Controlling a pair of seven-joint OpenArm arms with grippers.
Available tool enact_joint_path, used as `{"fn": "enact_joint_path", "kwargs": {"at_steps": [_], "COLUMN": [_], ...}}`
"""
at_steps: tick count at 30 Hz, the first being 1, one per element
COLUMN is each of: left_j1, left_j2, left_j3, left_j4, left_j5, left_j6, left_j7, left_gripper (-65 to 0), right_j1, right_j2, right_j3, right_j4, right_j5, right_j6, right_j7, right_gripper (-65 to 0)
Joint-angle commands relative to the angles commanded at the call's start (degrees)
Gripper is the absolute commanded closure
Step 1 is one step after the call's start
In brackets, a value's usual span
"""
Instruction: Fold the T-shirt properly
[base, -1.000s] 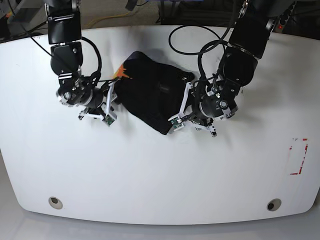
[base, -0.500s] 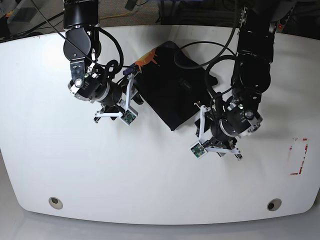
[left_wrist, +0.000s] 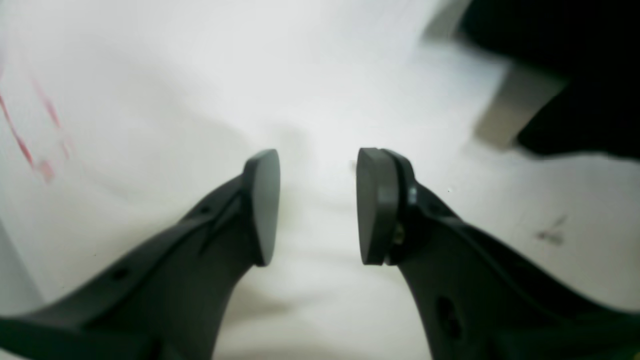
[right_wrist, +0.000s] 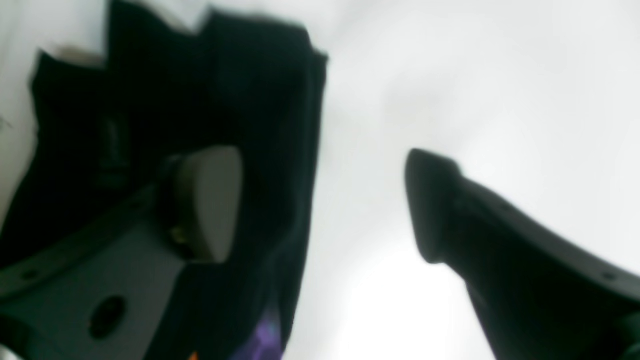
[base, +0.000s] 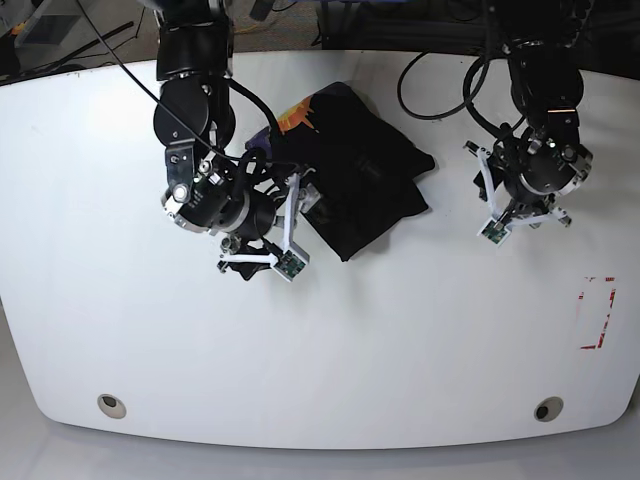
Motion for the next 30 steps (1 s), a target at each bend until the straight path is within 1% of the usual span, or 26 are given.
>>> {"fn": "enact_joint_path", "kwargs": {"at_steps": [2, 3, 5, 7, 8, 9, 12, 14, 15, 16, 19, 22, 23, 25, 26, 27, 28, 30], "left_j1": [0.97, 1.41, 2.11, 2.2, 2.46, 2.46, 2.55, 2.55, 2.55, 2.55, 2.55, 2.55, 2.55, 2.29, 2.2, 2.11, 2.02, 2.02], "left_j2": [0.35, 1.05, 2.64, 3.96, 5.01, 5.45, 7.65, 9.14, 9.85, 10.73, 11.69, 11.96, 11.96, 12.04, 12.04, 12.04, 12.13, 12.13], "left_j3": [-1.49, -2.37, -3.69, -3.69, -3.69, -3.69, -3.69, -3.69, -3.69, -3.69, -3.34, -0.26, 0.26, 0.7, 0.97, 1.05, 1.58, 3.43], "left_j4": [0.0, 0.0, 0.0, 0.0, 0.0, 0.0, 0.0, 0.0, 0.0, -0.09, -0.44, -2.02, -2.64, -4.31, -4.75, -5.45, -6.07, -6.86], "left_j5": [0.0, 0.0, 0.0, 0.0, 0.0, 0.0, 0.0, 0.0, 0.0, 0.0, 0.09, 0.09, 0.18, 0.18, 0.09, 0.09, 0.09, 0.09], "left_j6": [0.0, 0.0, 0.0, 0.0, 0.0, 0.0, 0.0, 0.0, 0.0, 0.0, 0.0, 0.0, 0.0, 0.0, 0.0, 0.0, 0.0, 0.0], "left_j7": [0.0, 0.0, 0.0, 0.0, 0.0, 0.0, 0.0, 0.0, 0.09, 0.09, 0.09, 0.09, 0.09, 0.09, 0.09, 0.09, 0.09, 0.09], "left_gripper": [-24.0, -24.2, -24.2, -24.3, -25.0, -26.2, -37.8, -42.9, -44.0, -43.9, -43.9, -43.9, -43.9, -43.8, -43.2, -41.1, -39.6, -38.2], "right_j1": [1.58, 2.64, 4.13, 5.63, 6.59, 7.03, 8.88, 9.49, 9.76, 9.85, 10.29, 10.81, 10.9, 10.9, 10.9, 10.9, 10.9, 10.81], "right_j2": [-0.7, -1.23, -1.76, -1.76, -1.76, -1.76, -1.76, -1.76, -1.76, -1.76, -1.76, -1.76, -1.76, -1.67, -1.67, -1.67, -1.67, -1.67], "right_j3": [0.0, 0.0, 0.0, 0.0, 0.0, 0.0, 0.0, 0.09, 0.18, 0.18, 0.09, 0.09, 0.18, 0.18, 0.18, 0.18, 0.18, 0.18], "right_j4": [-3.08, -5.19, -9.49, -12.4, -14.59, -15.65, -19.6, -21.01, -21.54, -21.98, -23.12, -24.7, -25.32, -26.2, -26.37, -26.37, -26.37, -26.11], "right_j5": [0.09, 0.35, 3.08, 6.07, 8.26, 9.32, 12.22, 13.1, 13.36, 13.1, 13.1, 13.1, 13.1, 13.1, 13.1, 13.1, 13.1, 13.27], "right_j6": [0.0, 0.0, 0.0, 0.0, 0.0, 0.0, 0.0, 0.0, 0.0, 0.0, 0.0, 0.0, 0.0, 0.0, 0.0, 0.0, 0.0, 0.0], "right_j7": [-0.79, -1.23, -1.49, -1.49, -1.49, -1.49, -1.41, -1.32, -1.32, -1.23, -0.35, 0.7, 1.14, 1.67, 1.76, 1.93, 1.93, 1.93], "right_gripper": [-50.9, -50.9, -50.9, -50.9, -50.9, -50.9, -50.9, -50.9, -50.9, -50.9, -50.9, -49.9, -48.0, -41.9, -38.8, -35.8, -34.4, -34.1]}}
